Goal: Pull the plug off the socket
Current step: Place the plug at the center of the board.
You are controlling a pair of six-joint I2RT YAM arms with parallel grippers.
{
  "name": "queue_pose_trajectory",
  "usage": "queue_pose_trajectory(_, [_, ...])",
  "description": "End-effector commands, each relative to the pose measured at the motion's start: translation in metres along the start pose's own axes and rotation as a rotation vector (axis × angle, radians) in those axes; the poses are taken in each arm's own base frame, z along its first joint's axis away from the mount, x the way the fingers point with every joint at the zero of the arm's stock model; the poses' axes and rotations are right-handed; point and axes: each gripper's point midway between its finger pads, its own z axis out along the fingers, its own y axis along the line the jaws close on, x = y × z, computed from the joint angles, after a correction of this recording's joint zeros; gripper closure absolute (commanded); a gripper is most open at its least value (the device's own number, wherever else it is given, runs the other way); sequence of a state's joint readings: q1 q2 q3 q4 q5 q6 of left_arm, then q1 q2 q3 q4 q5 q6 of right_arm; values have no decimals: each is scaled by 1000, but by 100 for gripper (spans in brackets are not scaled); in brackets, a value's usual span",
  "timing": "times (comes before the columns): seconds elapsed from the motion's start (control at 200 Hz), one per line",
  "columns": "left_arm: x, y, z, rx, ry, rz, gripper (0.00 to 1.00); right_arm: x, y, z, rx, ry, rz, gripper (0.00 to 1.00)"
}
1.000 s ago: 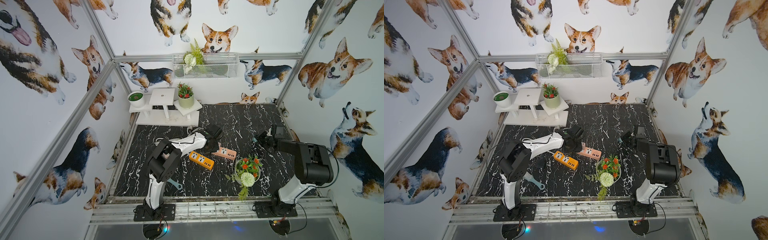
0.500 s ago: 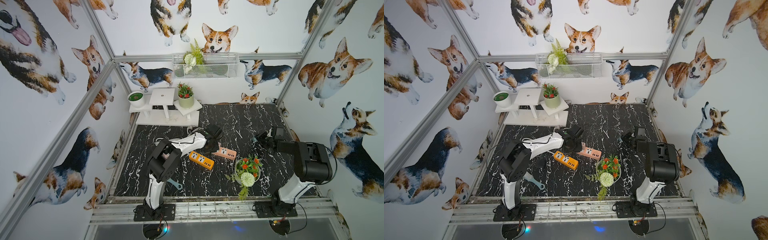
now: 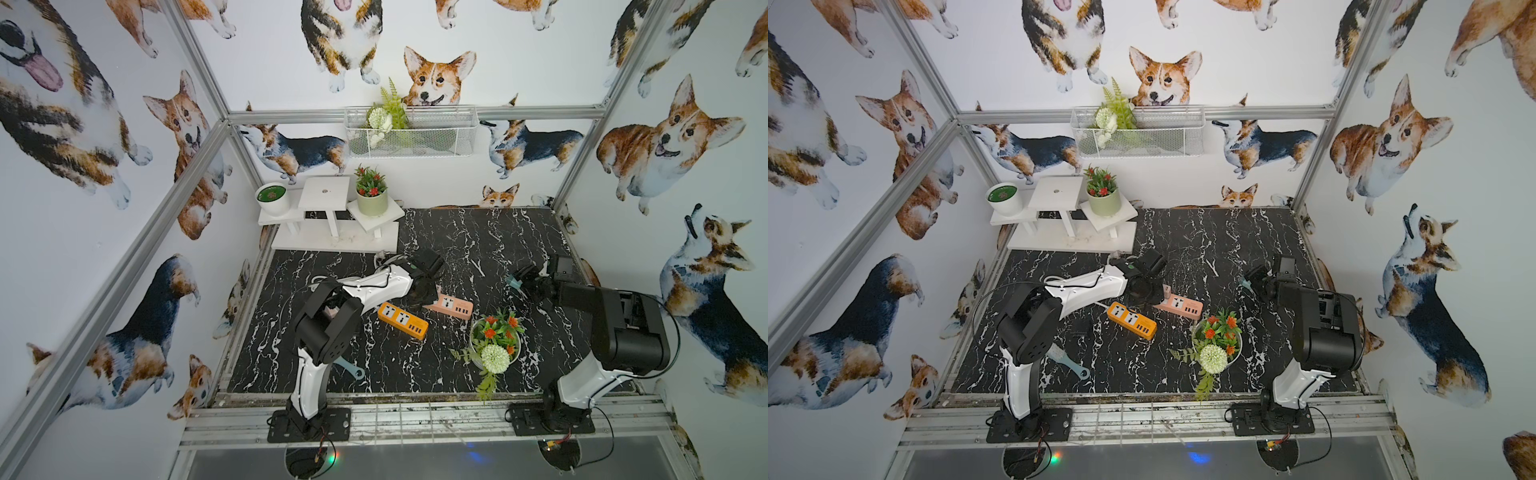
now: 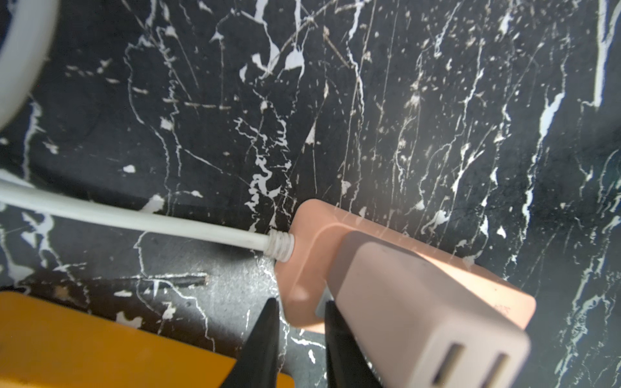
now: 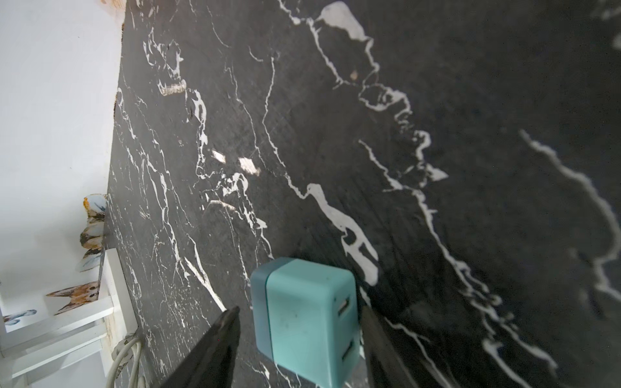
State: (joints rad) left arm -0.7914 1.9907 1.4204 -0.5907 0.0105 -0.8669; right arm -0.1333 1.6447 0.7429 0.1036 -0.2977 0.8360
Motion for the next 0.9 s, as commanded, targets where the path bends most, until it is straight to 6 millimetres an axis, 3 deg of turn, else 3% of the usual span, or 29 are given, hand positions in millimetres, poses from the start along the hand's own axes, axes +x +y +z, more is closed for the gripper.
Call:
queue_pose_trajectory(0.0, [30, 35, 6, -135, 121, 10, 75, 7, -20, -7, 108, 26, 10, 31])
queue_pose_trajectory(0.18, [30, 34, 5, -131, 117, 9, 75, 2, -14, -21, 117, 7, -7, 31])
queue_pose_trajectory(0.355, [32, 35, 5, -127, 117, 1, 75, -10, 8, -43, 69, -47, -62, 32])
queue_pose_trajectory(0.47, [33, 36, 5, -121, 112, -8, 75, -17, 34, -63, 22, -98, -183, 32])
queue_pose_trajectory(0.551, [34, 37, 7, -114, 115, -14, 75, -11, 66, -74, -43, -113, -354, 33])
queue_pose_trajectory(0.636, [36, 38, 9, -111, 118, -20, 75, 13, 102, -77, -133, -75, -571, 34])
queue_pose_trajectory(0.711, [38, 40, 10, -113, 118, -27, 76, 46, 130, -78, -240, -22, -787, 35])
queue_pose_trajectory(0.896, [39, 43, 11, -118, 114, -31, 76, 127, 155, -75, -465, 157, -1133, 36])
